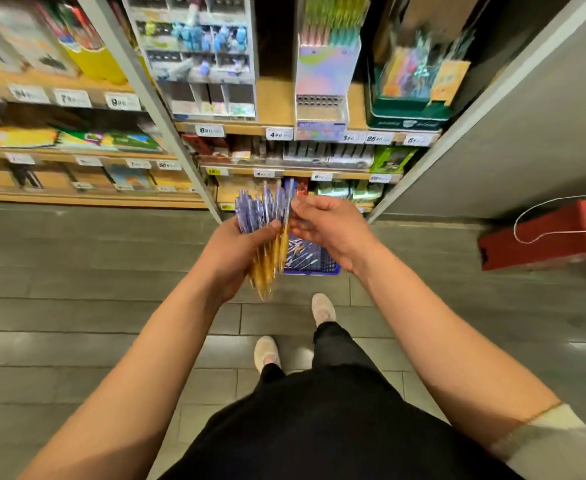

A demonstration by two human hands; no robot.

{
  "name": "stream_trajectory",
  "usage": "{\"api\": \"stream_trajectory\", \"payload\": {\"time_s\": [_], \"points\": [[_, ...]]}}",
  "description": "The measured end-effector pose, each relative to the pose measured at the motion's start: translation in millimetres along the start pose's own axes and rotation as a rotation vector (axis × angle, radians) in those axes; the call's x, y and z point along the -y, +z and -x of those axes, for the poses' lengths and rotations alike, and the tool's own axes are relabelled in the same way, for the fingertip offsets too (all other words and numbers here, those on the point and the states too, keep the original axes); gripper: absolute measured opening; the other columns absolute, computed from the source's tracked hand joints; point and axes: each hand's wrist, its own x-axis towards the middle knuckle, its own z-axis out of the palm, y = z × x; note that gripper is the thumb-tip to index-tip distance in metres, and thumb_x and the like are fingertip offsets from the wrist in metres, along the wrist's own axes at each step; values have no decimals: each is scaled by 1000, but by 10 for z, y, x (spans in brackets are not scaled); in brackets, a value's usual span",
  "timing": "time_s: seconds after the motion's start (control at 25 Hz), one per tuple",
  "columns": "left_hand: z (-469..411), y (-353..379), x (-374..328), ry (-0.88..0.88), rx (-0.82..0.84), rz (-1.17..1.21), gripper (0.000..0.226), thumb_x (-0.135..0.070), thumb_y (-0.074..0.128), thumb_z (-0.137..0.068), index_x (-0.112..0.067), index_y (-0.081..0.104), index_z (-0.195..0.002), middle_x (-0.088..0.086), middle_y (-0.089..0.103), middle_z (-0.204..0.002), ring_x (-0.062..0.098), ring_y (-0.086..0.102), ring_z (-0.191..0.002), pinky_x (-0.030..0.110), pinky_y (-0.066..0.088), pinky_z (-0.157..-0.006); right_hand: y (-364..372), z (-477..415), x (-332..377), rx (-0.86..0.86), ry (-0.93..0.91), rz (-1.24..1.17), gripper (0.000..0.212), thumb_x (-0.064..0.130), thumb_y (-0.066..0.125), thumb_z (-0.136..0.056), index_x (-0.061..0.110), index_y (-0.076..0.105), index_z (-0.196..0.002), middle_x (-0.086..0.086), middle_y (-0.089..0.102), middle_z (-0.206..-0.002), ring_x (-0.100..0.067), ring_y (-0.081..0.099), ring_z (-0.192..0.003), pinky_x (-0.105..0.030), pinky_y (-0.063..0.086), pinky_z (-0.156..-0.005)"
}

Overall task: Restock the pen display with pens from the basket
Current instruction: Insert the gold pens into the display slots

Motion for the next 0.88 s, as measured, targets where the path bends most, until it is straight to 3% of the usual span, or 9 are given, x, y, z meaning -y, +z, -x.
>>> {"api": "stream_trajectory", "payload": {"time_s": [0.24,0.4,0.56,0.72,0.88], "points": [[-157,501,-181,-47,-28,-18,10,-15,69,-95,-10,76,-100,11,76,-89,21,72,-75,31,59,-61,-500,32,383,10,21,-72,15,15,71,-93,7,71,-105,-8,77,-92,-19,73,-83,-26,59,-73],[-374,849,-293,-58,-49,69,14,-9,68,-94,-12,80,-87,14,77,-91,23,73,-76,34,62,-64,-795,-157,638,26,28,-87,16,14,69,-94,6,69,-108,-4,77,-91,-17,74,-81,-25,59,-72],[-573,1031,-357,-62,-110,96,12,-10,69,-94,-7,77,-102,21,76,-102,30,73,-87,47,62,-84,-985,-381,805,68,17,-10,8,14,69,-95,10,72,-101,-2,78,-90,-17,75,-82,-25,59,-71],[-764,1078,-472,-42,-133,140,14,-8,68,-94,-6,74,-107,15,77,-97,25,74,-84,36,61,-74,-963,-586,933,90,21,17,8,13,68,-95,10,72,-101,-4,78,-91,-16,74,-79,-24,59,-71],[-1043,934,-637,-63,-130,154,22,-8,68,-94,-4,71,-116,21,75,-110,32,71,-96,46,60,-89,-824,-867,1046,65,4,24,9,13,68,-95,9,71,-103,-1,78,-87,-14,74,-77,-22,58,-69]]}}
